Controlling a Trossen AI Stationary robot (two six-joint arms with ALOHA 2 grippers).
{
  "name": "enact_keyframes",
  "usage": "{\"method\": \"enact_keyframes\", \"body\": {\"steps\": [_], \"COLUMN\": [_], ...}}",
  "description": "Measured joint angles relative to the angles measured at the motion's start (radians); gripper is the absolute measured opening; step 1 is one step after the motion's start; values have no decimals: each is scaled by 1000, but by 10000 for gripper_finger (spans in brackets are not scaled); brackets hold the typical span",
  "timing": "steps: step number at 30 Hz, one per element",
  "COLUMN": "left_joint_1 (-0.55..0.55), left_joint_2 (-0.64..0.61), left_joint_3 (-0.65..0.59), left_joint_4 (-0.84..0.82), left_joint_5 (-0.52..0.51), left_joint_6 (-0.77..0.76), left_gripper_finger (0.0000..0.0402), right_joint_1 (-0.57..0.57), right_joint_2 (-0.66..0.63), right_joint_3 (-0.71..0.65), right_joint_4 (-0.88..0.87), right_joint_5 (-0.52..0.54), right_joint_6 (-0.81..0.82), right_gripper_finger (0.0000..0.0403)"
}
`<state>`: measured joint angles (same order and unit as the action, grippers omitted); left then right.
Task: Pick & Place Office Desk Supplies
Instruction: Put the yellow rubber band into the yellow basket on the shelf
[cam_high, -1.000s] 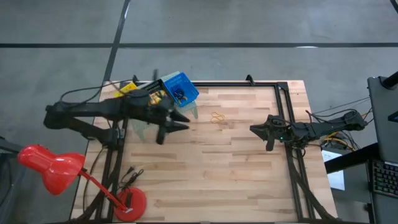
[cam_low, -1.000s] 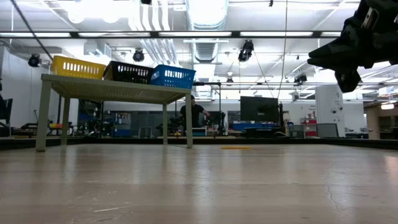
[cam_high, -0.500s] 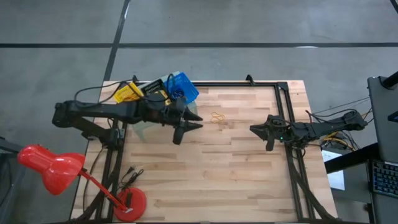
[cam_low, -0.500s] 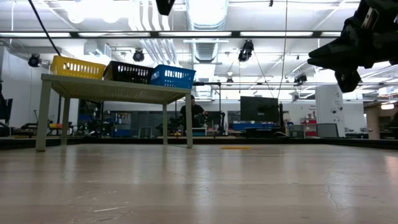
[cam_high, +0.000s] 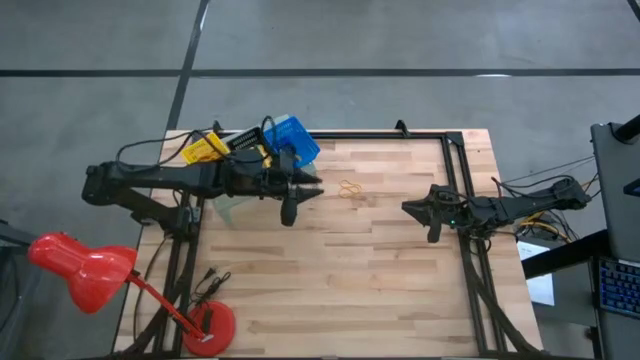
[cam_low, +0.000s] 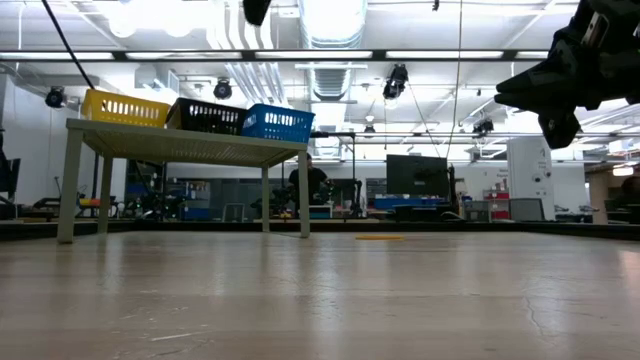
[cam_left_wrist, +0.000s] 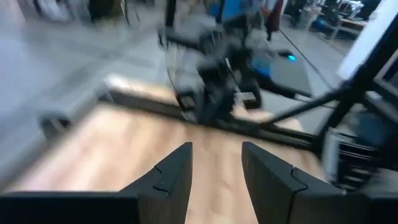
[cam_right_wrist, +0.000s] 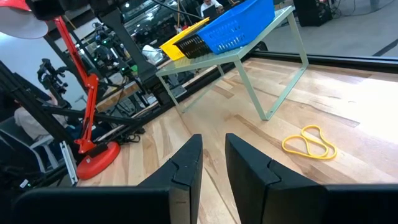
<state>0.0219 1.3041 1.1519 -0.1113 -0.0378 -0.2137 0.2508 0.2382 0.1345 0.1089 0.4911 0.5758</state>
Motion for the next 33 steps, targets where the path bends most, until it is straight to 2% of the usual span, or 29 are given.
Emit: {"method": "enact_keyframes", "body": {"steps": [3,7,12,16,19,26,33], "left_joint_1": [-3,-75,-224,-281,-281,-240,-205], "left_joint_2": [1,28,115,234,335,561,743], "left_joint_3": [14,65,139,246,356,620,737], "left_joint_4": [65,56,46,39,-35,-285,-338], "left_joint_5": [-99,-377,-706,-900,-947,-950,-946], "left_joint_6": [90,83,128,112,49,-99,-97], "left_gripper_finger": [143,143,143,143,143,143,143], "right_joint_1": [0,0,0,0,0,0,0], "right_joint_2": [0,0,0,0,0,0,0], "right_joint_3": [0,0,0,0,0,0,0], "right_joint_4": [0,0,0,0,0,0,0], "right_joint_5": [0,0,0,0,0,0,0], "right_joint_6": [0,0,0,0,0,0,0], "right_gripper_finger": [68,68,68,68,68,68,68]}}
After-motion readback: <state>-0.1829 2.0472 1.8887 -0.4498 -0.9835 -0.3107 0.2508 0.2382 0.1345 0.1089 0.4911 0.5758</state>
